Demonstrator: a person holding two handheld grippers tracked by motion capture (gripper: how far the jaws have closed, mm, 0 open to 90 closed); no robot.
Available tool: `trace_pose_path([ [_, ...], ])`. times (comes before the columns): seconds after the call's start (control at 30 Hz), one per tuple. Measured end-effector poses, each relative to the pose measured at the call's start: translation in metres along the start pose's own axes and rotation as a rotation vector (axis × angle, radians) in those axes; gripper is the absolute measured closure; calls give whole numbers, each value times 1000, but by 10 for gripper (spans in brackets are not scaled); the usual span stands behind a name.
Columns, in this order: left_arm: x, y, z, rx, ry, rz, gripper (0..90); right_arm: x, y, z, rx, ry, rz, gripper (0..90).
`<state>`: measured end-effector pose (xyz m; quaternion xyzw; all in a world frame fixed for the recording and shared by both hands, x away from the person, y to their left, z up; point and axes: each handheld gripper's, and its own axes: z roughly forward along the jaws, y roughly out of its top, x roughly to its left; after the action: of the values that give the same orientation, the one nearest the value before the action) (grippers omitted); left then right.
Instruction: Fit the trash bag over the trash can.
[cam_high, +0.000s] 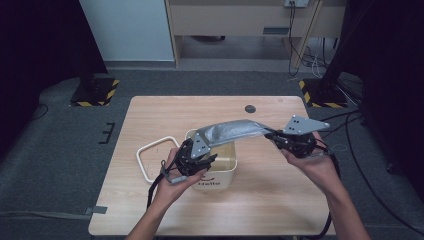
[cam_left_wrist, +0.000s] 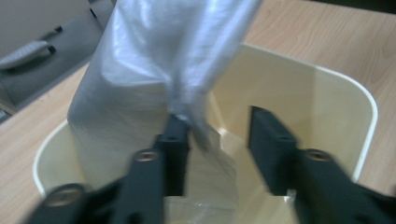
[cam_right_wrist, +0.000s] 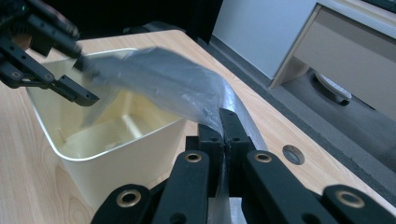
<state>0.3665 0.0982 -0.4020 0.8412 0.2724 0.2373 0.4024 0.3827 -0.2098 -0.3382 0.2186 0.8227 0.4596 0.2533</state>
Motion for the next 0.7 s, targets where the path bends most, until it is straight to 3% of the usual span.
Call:
trace_pose_path([
  [0.03, 2, 2, -2, -15, 11, 0, 458, 2, 1, 2, 6, 4, -10, 896],
  [0.07, 2, 2, -2, -15, 11, 0, 446, 2, 1, 2, 6, 4, -10, 896],
  [0.2, 6, 4, -7, -29, 23, -6, 428, 5, 2, 4, 14, 12, -24, 896],
  [0.33, 8, 3, -8, -27, 21, -5, 470, 5, 1, 4, 20, 11, -28, 897],
  [0.5, 8, 3, -9, -29, 41, -4, 386, 4, -4, 2, 41, 7, -43, 897],
  [0.7, 9, 4, -12, -42, 45, -2, 356, 2, -10, -1, 58, 3, -57, 896],
])
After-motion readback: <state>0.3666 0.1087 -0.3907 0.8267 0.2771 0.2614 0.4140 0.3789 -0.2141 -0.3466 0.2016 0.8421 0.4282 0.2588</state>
